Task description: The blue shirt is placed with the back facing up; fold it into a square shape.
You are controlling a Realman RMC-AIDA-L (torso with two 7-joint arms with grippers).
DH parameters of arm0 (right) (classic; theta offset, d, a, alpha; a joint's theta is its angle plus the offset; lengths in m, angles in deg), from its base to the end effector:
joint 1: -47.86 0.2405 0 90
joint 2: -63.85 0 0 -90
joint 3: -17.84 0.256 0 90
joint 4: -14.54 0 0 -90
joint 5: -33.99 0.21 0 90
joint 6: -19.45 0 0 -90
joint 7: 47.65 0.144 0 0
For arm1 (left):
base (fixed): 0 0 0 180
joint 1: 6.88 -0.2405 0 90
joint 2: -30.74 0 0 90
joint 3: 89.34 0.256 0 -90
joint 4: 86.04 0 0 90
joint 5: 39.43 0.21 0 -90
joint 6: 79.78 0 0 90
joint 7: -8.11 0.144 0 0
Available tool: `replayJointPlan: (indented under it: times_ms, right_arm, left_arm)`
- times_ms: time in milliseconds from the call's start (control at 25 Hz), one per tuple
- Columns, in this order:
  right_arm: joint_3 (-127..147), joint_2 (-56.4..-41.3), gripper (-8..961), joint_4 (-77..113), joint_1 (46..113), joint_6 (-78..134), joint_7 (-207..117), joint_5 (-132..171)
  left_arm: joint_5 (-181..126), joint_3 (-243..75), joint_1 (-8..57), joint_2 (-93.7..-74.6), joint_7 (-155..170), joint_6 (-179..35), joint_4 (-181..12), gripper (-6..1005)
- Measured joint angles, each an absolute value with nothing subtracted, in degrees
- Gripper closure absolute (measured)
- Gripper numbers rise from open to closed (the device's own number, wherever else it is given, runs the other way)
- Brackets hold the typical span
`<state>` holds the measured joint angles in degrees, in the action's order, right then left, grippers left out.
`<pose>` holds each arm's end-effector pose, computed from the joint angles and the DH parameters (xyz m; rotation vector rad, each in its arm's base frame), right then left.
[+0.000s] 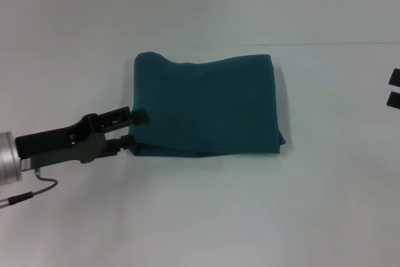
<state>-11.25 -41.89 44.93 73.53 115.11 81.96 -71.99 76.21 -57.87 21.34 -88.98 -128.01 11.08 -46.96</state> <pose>0.3176 0.3213 0.1100 -2.0794 1.8218 1.1313 -0.2779 0.3237 0.0165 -2.1335 -2.0154 -0.9924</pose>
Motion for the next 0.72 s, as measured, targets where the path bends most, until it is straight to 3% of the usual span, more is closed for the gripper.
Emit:
replayJointPlan:
  times_ms: [320, 720]
  right_arm:
    - [-11.4, -41.97, 111, 45.0, 73.8, 114.9, 81.1, -72.4]
    - [-10.5, -41.62, 110, 45.4, 73.9, 113.4, 80.9, -72.1]
  left_arm:
    - [76.3, -57.7, 22.5, -90.55, -136.4, -3.0, -51.3, 84]
    - [76.4, -56.7, 22.1, -90.71, -138.6, -12.1, -54.0, 91]
